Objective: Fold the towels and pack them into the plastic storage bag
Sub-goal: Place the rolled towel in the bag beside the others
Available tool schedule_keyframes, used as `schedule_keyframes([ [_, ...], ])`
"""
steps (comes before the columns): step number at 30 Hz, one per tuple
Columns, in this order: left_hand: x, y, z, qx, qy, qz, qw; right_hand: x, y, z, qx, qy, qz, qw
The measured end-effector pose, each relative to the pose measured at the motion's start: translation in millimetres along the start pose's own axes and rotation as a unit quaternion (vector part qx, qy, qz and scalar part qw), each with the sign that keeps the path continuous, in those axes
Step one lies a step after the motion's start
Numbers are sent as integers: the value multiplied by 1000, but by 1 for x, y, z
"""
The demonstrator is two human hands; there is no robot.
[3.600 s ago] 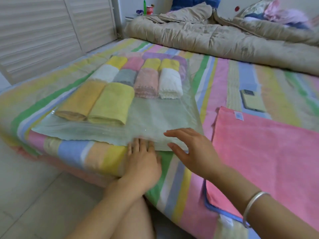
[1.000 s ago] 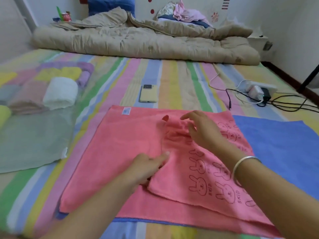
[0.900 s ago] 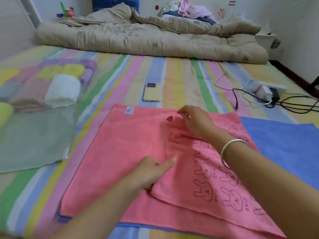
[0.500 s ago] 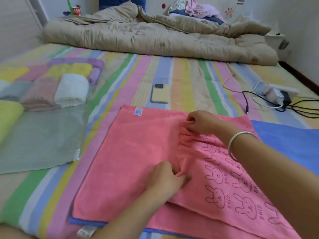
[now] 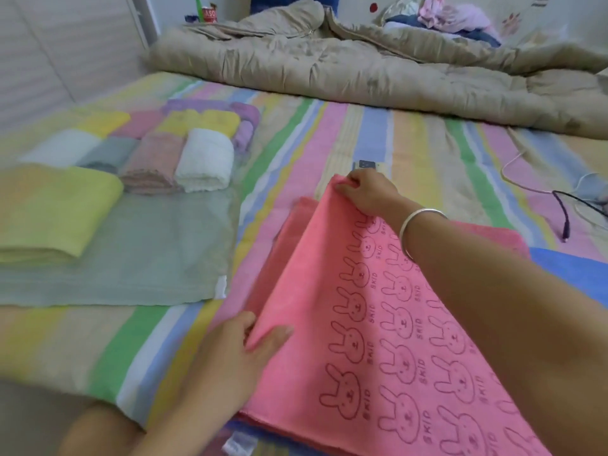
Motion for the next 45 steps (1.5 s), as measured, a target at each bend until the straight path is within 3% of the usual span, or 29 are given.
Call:
schedule_keyframes([
  [5, 0, -14, 26, 36, -26, -48, 998, 30, 38, 34, -31, -3, 21, 999],
  [10, 3, -15, 28, 104, -53, -18, 993, 35, 61, 35, -88, 15, 5, 996],
  [12, 2, -21, 15, 194, -64, -10, 979, 27, 64, 34, -87, 2, -40, 995],
  [14, -3, -27, 0, 338, -55, -21, 939, 10, 63, 33, -68, -12, -75, 995],
  [16, -5, -27, -17, 404, -10, -66, 912, -16, 60, 30, -67, -28, -81, 994],
  [18, -6, -8, -28, 364, 113, -128, 916, -50, 55, 20, -96, -32, -54, 993],
  [21, -1, 35, -45, 307, 246, -55, 918, -109, 47, -14, -143, 11, 16, 990],
  [25, -2, 79, -34, 338, 238, 75, 907, -189, 33, -76, -173, 106, 99, 974],
  [29, -9, 81, -10, 387, 253, 78, 883, -249, 17, -130, -170, 171, 89, 966],
  [35, -19, 72, 1, 420, 284, 102, 856, -289, 8, -151, -135, 191, 59, 971],
  [37, -20, 69, -1, 401, 288, 104, 863, -301, 7, -143, -135, 157, 47, 977],
  [39, -23, 71, -13, 368, 324, 109, 865, -322, 8, -130, -135, 49, 48, 988],
  [42, -38, 80, -32, 306, 447, 123, 832, -355, 14, -114, -146, -94, 81, 981],
  [45, -49, 93, -36, 230, 545, 118, 797, -375, 14, -115, -153, -129, 94, 975],
])
Point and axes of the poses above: each hand's wrist, its own x-axis towards the middle knuckle, its own y-axis out of the palm, z = x × y, the point moved 2 cm from there along x, towards the middle knuckle, and after that the axes turned 8 degrees about z, right-handed, at the moved point
